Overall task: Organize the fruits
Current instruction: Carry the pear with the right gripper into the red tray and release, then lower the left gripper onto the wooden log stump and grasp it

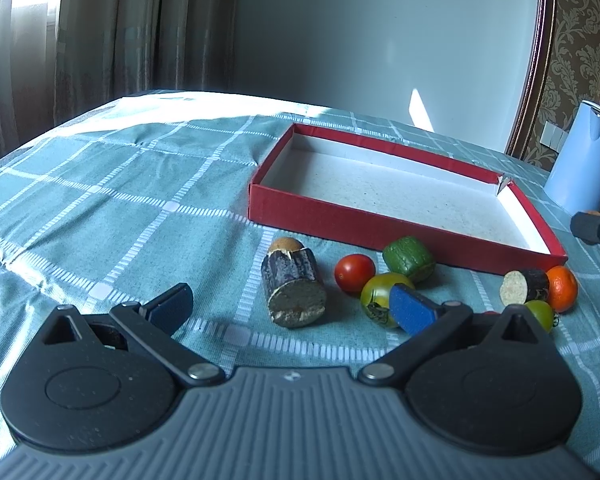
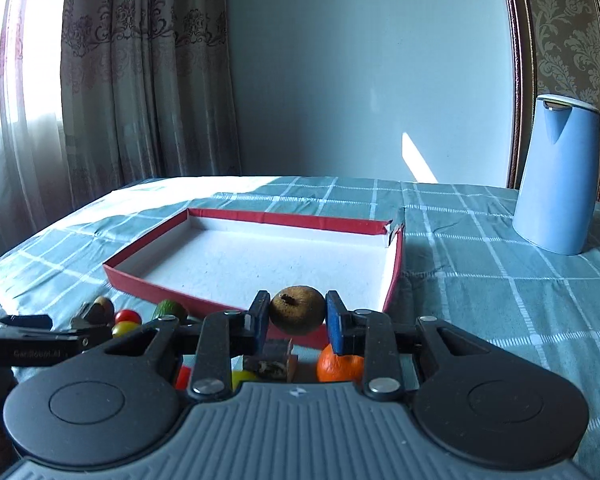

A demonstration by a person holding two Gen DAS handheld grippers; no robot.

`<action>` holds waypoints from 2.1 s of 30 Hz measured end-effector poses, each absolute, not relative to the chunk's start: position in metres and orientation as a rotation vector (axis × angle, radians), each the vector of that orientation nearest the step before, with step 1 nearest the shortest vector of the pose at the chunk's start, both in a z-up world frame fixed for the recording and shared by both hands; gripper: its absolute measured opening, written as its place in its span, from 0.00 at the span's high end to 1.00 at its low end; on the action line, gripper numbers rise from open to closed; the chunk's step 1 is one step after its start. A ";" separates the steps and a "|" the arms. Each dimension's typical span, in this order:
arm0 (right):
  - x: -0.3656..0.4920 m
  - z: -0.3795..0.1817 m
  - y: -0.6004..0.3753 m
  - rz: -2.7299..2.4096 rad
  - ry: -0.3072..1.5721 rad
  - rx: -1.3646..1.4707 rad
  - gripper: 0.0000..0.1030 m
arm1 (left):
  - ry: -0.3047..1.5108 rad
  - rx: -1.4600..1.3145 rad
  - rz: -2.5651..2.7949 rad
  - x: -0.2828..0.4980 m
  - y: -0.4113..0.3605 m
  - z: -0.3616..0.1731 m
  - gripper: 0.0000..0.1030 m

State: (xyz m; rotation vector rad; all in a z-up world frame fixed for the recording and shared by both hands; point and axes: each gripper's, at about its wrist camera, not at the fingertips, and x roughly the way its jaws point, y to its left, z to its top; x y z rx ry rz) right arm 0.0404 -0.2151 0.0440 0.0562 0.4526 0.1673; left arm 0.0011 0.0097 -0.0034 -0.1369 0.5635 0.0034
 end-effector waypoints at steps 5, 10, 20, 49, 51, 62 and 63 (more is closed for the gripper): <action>0.092 0.030 -0.217 0.135 0.519 0.071 0.72 | 0.568 -0.145 0.001 0.002 0.011 -0.003 0.00; 0.113 0.014 -0.220 0.118 0.571 0.078 0.71 | 0.572 -0.151 -0.006 0.004 0.012 -0.004 0.00; 0.051 0.015 -0.255 0.045 0.398 0.180 0.32 | 0.500 -0.170 -0.007 -0.008 0.016 0.001 0.00; 0.033 -0.001 -0.288 0.083 0.394 0.345 0.22 | 0.632 -0.164 -0.033 0.009 0.033 -0.003 0.36; 0.034 -0.001 -0.288 0.083 0.398 0.346 0.22 | 0.605 -0.175 -0.023 0.009 0.035 -0.001 0.36; 0.034 -0.002 -0.289 0.080 0.402 0.357 0.22 | 0.619 -0.144 -0.026 0.021 0.023 -0.003 0.62; 0.034 -0.002 -0.289 0.079 0.403 0.359 0.22 | 0.617 -0.147 -0.027 0.020 0.024 -0.003 0.62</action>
